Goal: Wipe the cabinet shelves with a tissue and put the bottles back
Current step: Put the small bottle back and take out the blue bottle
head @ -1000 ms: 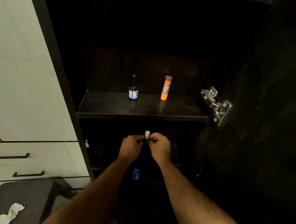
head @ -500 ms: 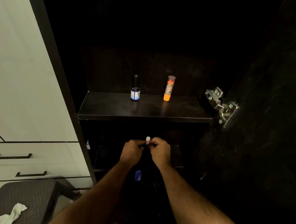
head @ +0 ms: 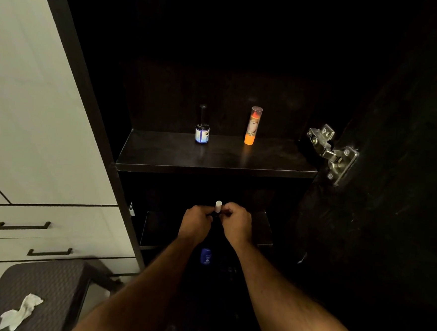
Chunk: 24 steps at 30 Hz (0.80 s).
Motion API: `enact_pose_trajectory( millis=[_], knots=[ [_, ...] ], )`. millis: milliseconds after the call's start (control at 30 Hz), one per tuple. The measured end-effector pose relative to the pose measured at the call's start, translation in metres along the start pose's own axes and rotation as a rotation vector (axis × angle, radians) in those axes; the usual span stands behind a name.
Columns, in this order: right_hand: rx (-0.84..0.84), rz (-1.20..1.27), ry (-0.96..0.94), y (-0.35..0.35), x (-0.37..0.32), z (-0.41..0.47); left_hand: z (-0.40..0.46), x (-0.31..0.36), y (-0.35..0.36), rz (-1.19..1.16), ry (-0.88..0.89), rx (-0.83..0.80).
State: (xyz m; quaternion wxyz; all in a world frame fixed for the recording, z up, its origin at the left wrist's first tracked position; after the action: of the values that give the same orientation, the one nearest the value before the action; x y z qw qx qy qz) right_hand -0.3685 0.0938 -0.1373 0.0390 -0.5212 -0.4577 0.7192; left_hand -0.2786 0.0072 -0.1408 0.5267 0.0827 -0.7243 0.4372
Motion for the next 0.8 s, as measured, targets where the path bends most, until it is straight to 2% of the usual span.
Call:
enact_pose_trajectory(
  millis=[200, 367, 633, 800],
  knots=[
    [-0.014, -0.01, -0.006, 0.002, 0.003, -0.001, -0.006, 0.0, -0.004, 0.021, 0.018, -0.01],
    [0.001, -0.023, 0.01, -0.003, 0.014, 0.0, -0.019, 0.0, -0.01, 0.007, 0.032, 0.048],
    [0.119, 0.156, 0.046, -0.016, 0.036, -0.039, -0.066, -0.005, -0.015, -0.096, 0.074, 0.139],
    [-0.012, 0.211, 0.107, -0.001, 0.053, -0.084, -0.102, -0.024, 0.0, -0.149, -0.04, 0.124]
  ],
)
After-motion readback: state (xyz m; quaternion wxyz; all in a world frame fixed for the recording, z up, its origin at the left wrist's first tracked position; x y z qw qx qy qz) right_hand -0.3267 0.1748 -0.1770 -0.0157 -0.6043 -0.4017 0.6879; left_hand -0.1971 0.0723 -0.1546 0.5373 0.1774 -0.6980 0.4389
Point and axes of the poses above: each hand's wrist, its own z-axis towards the middle knuckle, its own y-axis out of the palm, x = y × z, the point moved 3 cm from there along z, towards the middle knuckle, and after that the axes turned 9 degrees about -z, right-handed, at the moved point
